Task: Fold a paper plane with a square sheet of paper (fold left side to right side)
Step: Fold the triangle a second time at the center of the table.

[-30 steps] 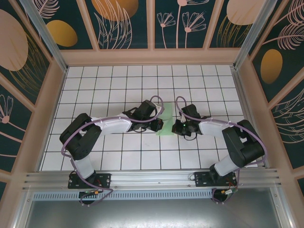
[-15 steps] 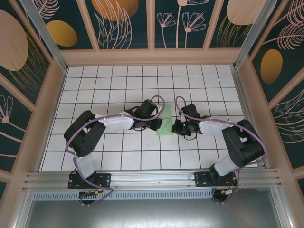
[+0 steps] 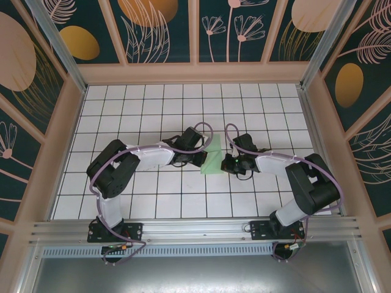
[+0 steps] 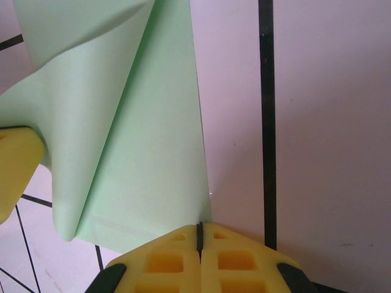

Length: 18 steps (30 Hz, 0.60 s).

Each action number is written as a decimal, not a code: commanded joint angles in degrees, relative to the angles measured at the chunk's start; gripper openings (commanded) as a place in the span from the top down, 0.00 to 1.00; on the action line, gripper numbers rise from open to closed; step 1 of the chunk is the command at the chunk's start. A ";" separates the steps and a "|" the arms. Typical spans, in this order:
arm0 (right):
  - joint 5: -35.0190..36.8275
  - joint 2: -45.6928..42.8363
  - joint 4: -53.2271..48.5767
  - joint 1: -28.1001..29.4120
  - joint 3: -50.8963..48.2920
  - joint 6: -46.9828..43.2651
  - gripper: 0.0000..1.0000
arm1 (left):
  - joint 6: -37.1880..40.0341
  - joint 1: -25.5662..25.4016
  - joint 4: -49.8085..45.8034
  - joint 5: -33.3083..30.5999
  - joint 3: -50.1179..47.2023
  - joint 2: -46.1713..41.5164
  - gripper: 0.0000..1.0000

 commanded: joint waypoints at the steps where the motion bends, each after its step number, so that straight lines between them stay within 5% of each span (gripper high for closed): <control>1: 3.43 1.71 -4.68 0.24 -0.07 -1.08 1.00 | 1.26 0.50 -1.45 -0.89 1.75 1.54 0.98; 18: 3.74 1.88 -5.02 0.25 -0.16 -1.19 1.00 | 1.45 0.50 -2.35 -2.83 2.06 2.65 0.98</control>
